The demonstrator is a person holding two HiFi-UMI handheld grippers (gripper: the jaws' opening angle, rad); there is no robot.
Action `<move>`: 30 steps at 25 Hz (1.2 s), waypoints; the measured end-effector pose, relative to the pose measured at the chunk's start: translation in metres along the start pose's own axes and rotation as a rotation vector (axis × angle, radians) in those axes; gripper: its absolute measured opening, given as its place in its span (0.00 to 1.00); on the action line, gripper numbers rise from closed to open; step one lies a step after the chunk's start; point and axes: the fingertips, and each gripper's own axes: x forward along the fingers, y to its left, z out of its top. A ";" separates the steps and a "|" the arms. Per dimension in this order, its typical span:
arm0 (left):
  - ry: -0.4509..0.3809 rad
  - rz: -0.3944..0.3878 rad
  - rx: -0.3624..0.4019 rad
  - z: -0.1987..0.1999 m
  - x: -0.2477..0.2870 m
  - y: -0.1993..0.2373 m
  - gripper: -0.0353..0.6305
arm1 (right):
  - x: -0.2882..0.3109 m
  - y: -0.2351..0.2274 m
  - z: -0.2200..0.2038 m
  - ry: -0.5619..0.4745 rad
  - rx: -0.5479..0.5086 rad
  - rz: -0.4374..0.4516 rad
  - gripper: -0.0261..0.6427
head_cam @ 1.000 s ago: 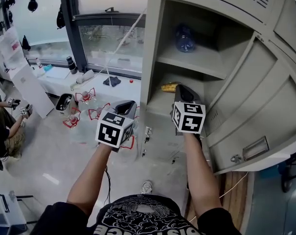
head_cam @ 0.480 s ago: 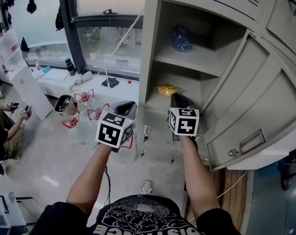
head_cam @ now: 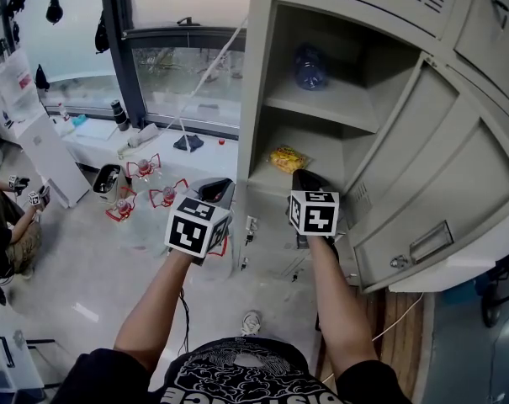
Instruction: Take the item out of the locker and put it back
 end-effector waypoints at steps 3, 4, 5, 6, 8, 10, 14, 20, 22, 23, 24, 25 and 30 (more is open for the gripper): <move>0.002 0.001 -0.001 -0.001 -0.001 0.000 0.05 | 0.000 0.000 -0.002 0.009 -0.001 0.003 0.08; 0.003 0.001 -0.001 -0.002 -0.001 0.000 0.05 | 0.001 0.001 -0.002 0.012 -0.001 0.003 0.08; 0.005 0.001 -0.001 -0.003 -0.001 0.000 0.05 | 0.001 0.001 -0.003 0.014 -0.001 0.003 0.08; 0.007 0.002 -0.001 -0.004 -0.002 0.000 0.05 | 0.001 0.001 -0.004 0.016 0.000 0.003 0.09; 0.010 0.005 -0.003 -0.005 -0.002 0.001 0.05 | 0.002 0.001 -0.006 0.020 0.000 0.003 0.09; 0.010 0.008 -0.003 -0.005 -0.004 0.002 0.05 | 0.003 0.002 -0.008 0.023 0.001 0.005 0.09; 0.007 0.009 -0.004 -0.006 -0.007 0.003 0.05 | 0.001 0.003 -0.008 0.021 -0.001 0.001 0.09; 0.008 0.001 -0.007 -0.008 -0.016 0.000 0.05 | -0.007 0.006 -0.004 0.009 0.000 -0.006 0.09; 0.006 -0.003 -0.008 -0.007 -0.018 -0.002 0.05 | -0.012 0.007 -0.004 0.006 0.003 -0.009 0.09; 0.002 -0.001 -0.005 -0.007 -0.019 -0.002 0.05 | -0.014 0.008 -0.004 0.003 0.004 -0.010 0.09; -0.002 -0.001 -0.004 -0.007 -0.020 -0.003 0.05 | -0.017 0.009 -0.003 0.000 0.006 -0.011 0.09; -0.003 -0.004 -0.004 -0.006 -0.021 -0.004 0.05 | -0.020 0.009 -0.003 -0.004 0.008 -0.011 0.09; -0.007 -0.022 -0.008 -0.006 -0.027 -0.013 0.05 | -0.037 0.010 0.001 -0.022 0.024 -0.017 0.09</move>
